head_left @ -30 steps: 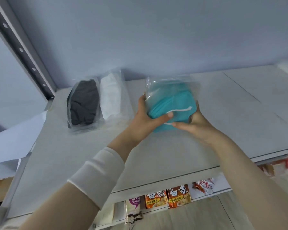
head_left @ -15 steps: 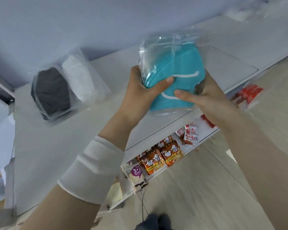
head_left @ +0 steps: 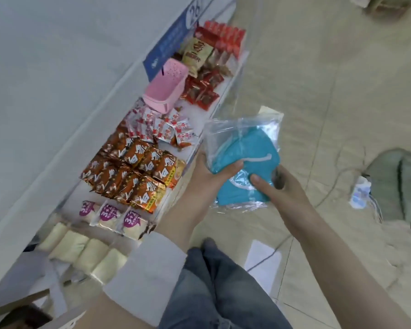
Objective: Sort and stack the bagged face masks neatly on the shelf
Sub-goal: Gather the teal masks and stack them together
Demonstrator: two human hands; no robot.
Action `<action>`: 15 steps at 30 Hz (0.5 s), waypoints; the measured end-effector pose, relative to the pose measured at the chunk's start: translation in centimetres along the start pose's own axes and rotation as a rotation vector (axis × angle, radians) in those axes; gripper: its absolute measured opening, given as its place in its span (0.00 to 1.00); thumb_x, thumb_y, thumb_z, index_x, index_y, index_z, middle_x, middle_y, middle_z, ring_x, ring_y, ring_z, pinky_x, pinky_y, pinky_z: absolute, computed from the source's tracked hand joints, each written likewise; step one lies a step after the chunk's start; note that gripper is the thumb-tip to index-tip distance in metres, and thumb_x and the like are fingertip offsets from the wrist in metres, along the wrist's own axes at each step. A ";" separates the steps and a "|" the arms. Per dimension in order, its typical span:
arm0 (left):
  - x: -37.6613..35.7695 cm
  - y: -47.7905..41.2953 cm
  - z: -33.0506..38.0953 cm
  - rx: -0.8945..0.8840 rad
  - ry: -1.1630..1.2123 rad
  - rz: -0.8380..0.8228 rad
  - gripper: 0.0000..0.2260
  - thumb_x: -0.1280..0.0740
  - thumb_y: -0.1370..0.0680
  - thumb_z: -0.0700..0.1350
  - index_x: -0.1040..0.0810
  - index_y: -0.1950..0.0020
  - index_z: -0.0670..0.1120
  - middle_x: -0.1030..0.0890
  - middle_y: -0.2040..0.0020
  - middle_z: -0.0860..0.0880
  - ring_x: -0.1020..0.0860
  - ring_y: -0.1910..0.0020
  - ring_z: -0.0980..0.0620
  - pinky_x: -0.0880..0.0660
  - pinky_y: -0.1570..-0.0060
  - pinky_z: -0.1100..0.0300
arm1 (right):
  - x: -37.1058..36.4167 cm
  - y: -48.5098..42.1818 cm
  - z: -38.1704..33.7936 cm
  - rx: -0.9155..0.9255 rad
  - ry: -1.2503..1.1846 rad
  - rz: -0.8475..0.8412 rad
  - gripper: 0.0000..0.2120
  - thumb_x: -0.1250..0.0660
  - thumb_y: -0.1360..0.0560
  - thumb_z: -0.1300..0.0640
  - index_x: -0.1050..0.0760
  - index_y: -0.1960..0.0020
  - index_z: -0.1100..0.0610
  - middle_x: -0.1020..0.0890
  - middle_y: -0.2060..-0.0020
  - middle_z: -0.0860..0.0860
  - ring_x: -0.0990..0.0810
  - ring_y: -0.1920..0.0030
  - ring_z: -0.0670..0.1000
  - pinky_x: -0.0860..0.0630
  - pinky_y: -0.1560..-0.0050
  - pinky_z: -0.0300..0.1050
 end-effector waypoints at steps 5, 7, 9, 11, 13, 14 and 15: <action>-4.0 -0.9 -7.4 0.267 -0.097 -0.145 0.39 0.25 0.38 0.61 0.33 0.32 0.48 0.21 0.40 0.46 0.19 0.46 0.50 0.20 0.49 0.51 | 4.4 1.7 7.6 -0.210 -0.094 0.139 0.25 0.28 0.35 0.49 0.26 0.41 0.58 0.18 0.47 0.53 0.18 0.48 0.51 0.20 0.49 0.47; -5.7 -1.1 -9.5 0.344 -0.114 -0.171 0.36 0.24 0.35 0.58 0.32 0.33 0.47 0.21 0.41 0.45 0.19 0.47 0.49 0.20 0.51 0.53 | 6.0 2.5 9.7 -0.270 -0.136 0.195 0.23 0.28 0.33 0.51 0.27 0.42 0.59 0.18 0.47 0.53 0.18 0.50 0.50 0.21 0.54 0.42; -7.4 -1.4 -11.0 0.400 -0.114 -0.165 0.31 0.25 0.32 0.55 0.31 0.34 0.46 0.20 0.42 0.45 0.18 0.48 0.48 0.20 0.54 0.55 | 7.5 3.0 11.3 -0.329 -0.173 0.236 0.21 0.28 0.31 0.52 0.27 0.41 0.58 0.18 0.48 0.53 0.17 0.51 0.49 0.21 0.58 0.39; -9.0 -1.9 -12.4 0.440 -0.131 -0.155 0.25 0.27 0.29 0.51 0.29 0.36 0.46 0.19 0.43 0.45 0.18 0.50 0.48 0.20 0.55 0.55 | 9.0 3.2 12.8 -0.377 -0.211 0.259 0.21 0.28 0.30 0.51 0.28 0.40 0.57 0.18 0.47 0.52 0.17 0.52 0.49 0.21 0.56 0.40; -10.8 -2.7 -13.3 0.477 -0.162 -0.161 0.24 0.27 0.29 0.50 0.28 0.36 0.46 0.19 0.44 0.45 0.17 0.50 0.47 0.20 0.53 0.52 | 10.6 3.2 13.9 -0.410 -0.251 0.279 0.21 0.28 0.29 0.51 0.28 0.39 0.57 0.18 0.47 0.52 0.17 0.51 0.49 0.21 0.54 0.41; -11.7 -3.1 -13.8 0.496 -0.176 -0.166 0.24 0.27 0.29 0.50 0.28 0.36 0.46 0.19 0.45 0.45 0.17 0.50 0.47 0.20 0.52 0.50 | 11.4 3.1 14.3 -0.423 -0.268 0.289 0.22 0.28 0.29 0.51 0.28 0.39 0.57 0.18 0.47 0.52 0.17 0.51 0.49 0.21 0.53 0.42; -12.7 -3.6 -14.1 0.508 -0.187 -0.175 0.23 0.27 0.28 0.50 0.27 0.37 0.46 0.18 0.45 0.45 0.17 0.50 0.46 0.20 0.50 0.49 | 12.2 2.9 14.6 -0.434 -0.283 0.301 0.22 0.28 0.29 0.51 0.28 0.39 0.57 0.18 0.47 0.52 0.17 0.51 0.49 0.21 0.52 0.43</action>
Point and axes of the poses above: each hand's wrist, its own y-axis away from the middle knuckle, its own x-axis out of the back of the hand, z = x × y, the point moved 6 cm from there along -y, towards the middle knuckle
